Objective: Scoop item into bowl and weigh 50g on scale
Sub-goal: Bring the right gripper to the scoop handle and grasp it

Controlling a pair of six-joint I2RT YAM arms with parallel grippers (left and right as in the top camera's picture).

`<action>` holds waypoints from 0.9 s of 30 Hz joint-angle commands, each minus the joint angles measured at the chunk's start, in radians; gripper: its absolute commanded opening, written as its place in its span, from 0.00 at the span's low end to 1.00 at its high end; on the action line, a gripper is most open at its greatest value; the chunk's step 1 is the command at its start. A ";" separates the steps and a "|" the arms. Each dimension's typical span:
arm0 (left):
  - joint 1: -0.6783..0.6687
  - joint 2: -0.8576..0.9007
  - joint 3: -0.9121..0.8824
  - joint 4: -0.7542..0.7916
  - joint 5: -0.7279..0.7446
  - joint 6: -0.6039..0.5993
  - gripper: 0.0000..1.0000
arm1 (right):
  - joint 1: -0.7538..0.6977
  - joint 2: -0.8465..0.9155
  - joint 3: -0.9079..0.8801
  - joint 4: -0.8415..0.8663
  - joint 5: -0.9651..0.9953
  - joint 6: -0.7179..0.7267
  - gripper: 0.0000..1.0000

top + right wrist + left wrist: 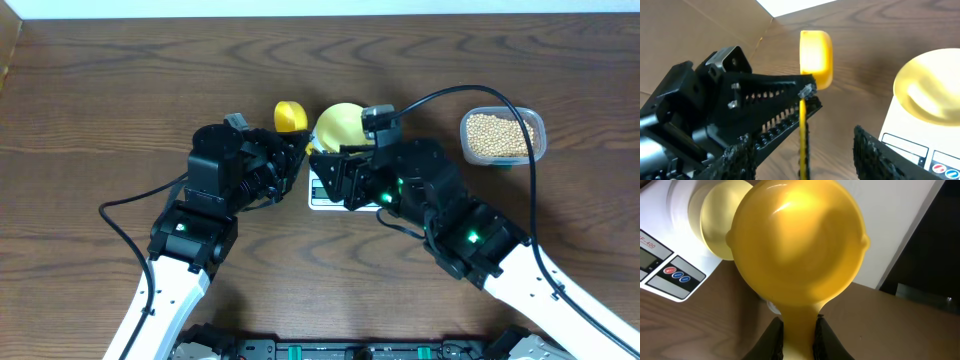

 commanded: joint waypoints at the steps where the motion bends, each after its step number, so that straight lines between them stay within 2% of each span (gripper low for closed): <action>1: -0.003 -0.009 -0.005 0.006 -0.008 -0.010 0.12 | 0.024 -0.001 0.023 0.008 0.023 0.026 0.56; 6: -0.011 -0.009 -0.005 0.005 0.014 -0.010 0.12 | 0.047 0.009 0.023 0.013 0.080 0.026 0.57; 12: -0.011 -0.010 -0.005 0.005 0.030 -0.009 0.12 | 0.048 0.015 0.023 0.014 0.131 0.026 0.46; 21: -0.011 -0.010 -0.005 0.005 0.030 -0.024 0.12 | 0.071 0.040 0.023 0.035 0.150 0.053 0.45; 27: -0.011 -0.010 -0.005 0.005 0.034 -0.024 0.12 | 0.072 0.042 0.023 0.039 0.161 0.054 0.36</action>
